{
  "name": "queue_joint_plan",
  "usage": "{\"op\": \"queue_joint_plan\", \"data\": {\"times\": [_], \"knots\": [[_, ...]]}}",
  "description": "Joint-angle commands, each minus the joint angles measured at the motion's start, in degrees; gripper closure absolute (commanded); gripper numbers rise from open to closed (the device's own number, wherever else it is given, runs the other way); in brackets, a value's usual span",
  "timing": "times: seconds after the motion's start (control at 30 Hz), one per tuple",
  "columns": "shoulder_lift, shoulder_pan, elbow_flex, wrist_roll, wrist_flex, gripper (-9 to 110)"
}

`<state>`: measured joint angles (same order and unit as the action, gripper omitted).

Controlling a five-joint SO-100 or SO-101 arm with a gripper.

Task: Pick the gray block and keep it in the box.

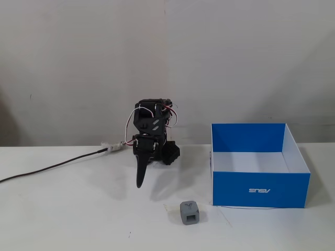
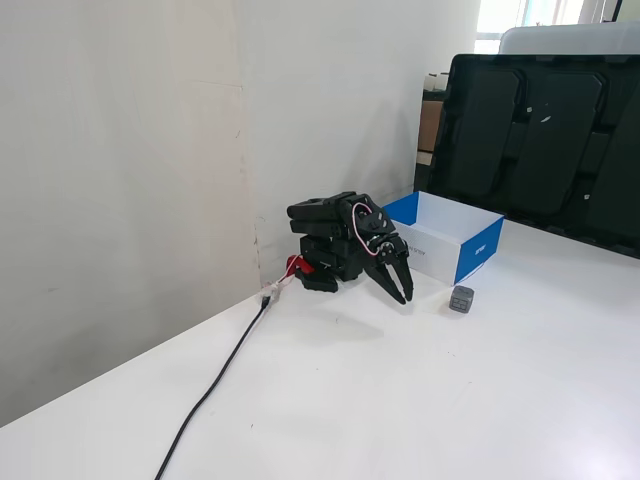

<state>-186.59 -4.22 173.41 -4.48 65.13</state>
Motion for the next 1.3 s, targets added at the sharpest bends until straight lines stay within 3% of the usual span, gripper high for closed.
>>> {"op": "queue_joint_plan", "data": {"times": [0.0, 1.1, 1.27], "knots": [[-9.84, -0.26, 0.35, 0.35, 0.09, 101], [-9.84, -0.26, 0.35, 0.35, 0.09, 101], [-9.84, 4.04, 0.53, -0.44, -0.62, 99]]}}
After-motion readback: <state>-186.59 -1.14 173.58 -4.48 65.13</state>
